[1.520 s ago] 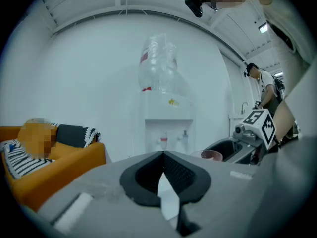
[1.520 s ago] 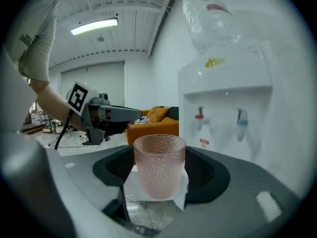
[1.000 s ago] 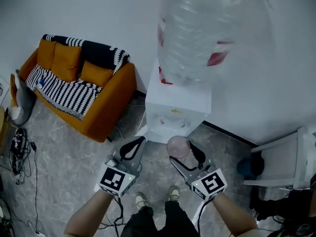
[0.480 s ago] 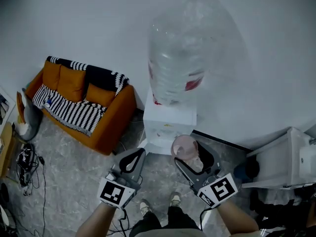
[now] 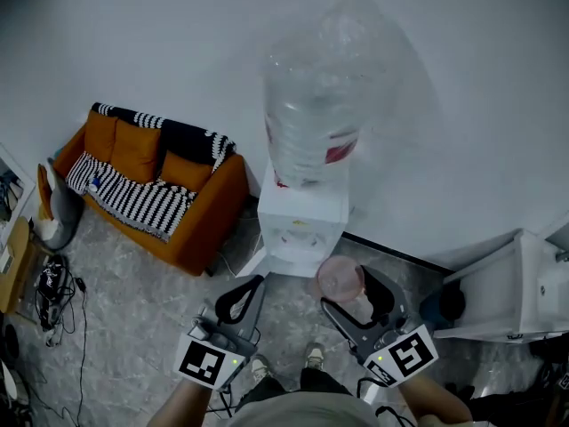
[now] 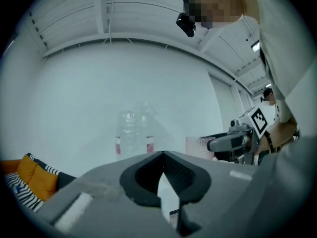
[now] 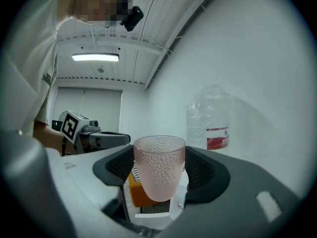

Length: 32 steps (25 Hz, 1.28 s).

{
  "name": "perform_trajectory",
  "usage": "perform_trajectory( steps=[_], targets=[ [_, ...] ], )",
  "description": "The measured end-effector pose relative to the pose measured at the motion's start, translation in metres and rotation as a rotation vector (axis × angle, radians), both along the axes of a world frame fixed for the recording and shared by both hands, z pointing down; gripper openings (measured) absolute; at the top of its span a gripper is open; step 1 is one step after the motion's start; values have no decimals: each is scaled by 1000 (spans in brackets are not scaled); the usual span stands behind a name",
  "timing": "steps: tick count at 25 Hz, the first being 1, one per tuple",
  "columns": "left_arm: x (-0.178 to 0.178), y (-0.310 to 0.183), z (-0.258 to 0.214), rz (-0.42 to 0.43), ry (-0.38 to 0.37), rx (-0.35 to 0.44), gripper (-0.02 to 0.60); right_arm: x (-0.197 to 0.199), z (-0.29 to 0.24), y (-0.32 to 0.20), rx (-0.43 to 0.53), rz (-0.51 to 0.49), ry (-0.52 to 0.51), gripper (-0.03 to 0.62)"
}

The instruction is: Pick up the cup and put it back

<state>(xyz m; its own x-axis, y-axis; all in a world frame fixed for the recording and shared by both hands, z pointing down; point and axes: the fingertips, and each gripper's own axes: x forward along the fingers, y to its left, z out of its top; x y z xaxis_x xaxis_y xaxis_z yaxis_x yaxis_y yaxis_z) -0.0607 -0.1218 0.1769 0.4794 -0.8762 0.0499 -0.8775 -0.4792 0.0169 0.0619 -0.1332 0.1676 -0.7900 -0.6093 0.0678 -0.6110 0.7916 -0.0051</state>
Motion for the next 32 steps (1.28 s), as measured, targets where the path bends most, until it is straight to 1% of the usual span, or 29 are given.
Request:
perform_trajectory(
  steps=[3,5,10,13,16,18,20,22,25,27,29,32],
  targets=[
    [1,3,4,-12,21,-26,2,6,-4,2,18,0,-10,324],
    [3,2,6,-12,34,-30,2,8,-4,1,26,-2,-20,324],
    [6,-4,8,-18,23,-36,2,10,3,-8,6,7,-17,324],
    [9,-13,8,-26,27,-34,2,16,5,-23,23,23,-20,324],
    [10,-26,13,-34,30,-43,2,24,9,-46,60,61,-35,324],
    [11,-37,16,-39,11,-44,2,29,15,-65,74,90,-34,324],
    [13,-51,20,-41,-11,-40,2,34,23,-86,70,117,-38,324],
    [16,-65,21,-44,-12,-45,2,38,31,-108,59,141,-41,324],
    [23,-89,24,-38,-17,-33,2,40,42,-137,82,172,-10,324],
    [27,-105,25,-32,-17,-29,2,38,48,-154,101,179,6,324],
    [29,-121,26,-32,-39,-15,2,35,54,-169,115,175,16,324],
    [28,-147,30,-54,-46,-4,2,31,68,-192,111,173,20,324]
  ],
)
